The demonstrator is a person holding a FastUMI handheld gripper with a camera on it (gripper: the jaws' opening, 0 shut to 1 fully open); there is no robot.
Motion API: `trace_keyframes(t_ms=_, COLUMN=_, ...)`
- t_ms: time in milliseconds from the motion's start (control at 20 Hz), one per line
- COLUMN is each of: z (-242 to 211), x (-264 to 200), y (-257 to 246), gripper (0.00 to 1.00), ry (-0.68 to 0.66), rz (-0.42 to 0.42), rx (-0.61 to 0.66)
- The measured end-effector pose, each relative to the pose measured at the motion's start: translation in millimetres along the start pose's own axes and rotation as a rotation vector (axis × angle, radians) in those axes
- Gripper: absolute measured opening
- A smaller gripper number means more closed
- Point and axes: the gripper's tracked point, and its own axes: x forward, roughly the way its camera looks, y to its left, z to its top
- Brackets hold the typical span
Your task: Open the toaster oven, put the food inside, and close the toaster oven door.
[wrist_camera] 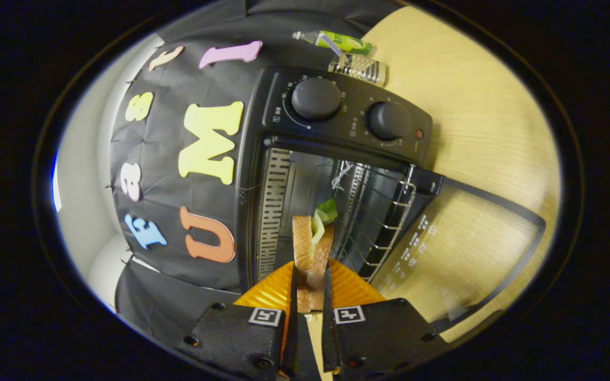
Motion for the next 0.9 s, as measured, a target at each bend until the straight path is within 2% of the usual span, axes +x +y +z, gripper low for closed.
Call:
trace_keyframes(t_ms=100, z=0, x=8, y=-8, gripper=0.23, ry=-0.007, rz=-0.025, rx=-0.051)
trace_keyframes(t_ms=250, z=-3, x=8, y=-13, gripper=0.31, ry=0.023, rz=-0.049, rx=-0.092)
trace_keyframes(t_ms=400, z=-2, x=3, y=-14, gripper=0.35, ry=0.038, rz=-0.071, rx=-0.112)
trace_keyframes(t_ms=700, z=-8, x=-7, y=-11, gripper=0.54, ry=0.101, rz=-0.126, rx=-0.166)
trace_keyframes(t_ms=800, z=-6, x=-5, y=1, gripper=0.71, ry=0.12, rz=-0.117, rx=-0.155)
trace_keyframes(t_ms=900, z=-13, x=-9, y=-8, gripper=0.87, ry=0.16, rz=-0.208, rx=-0.194)
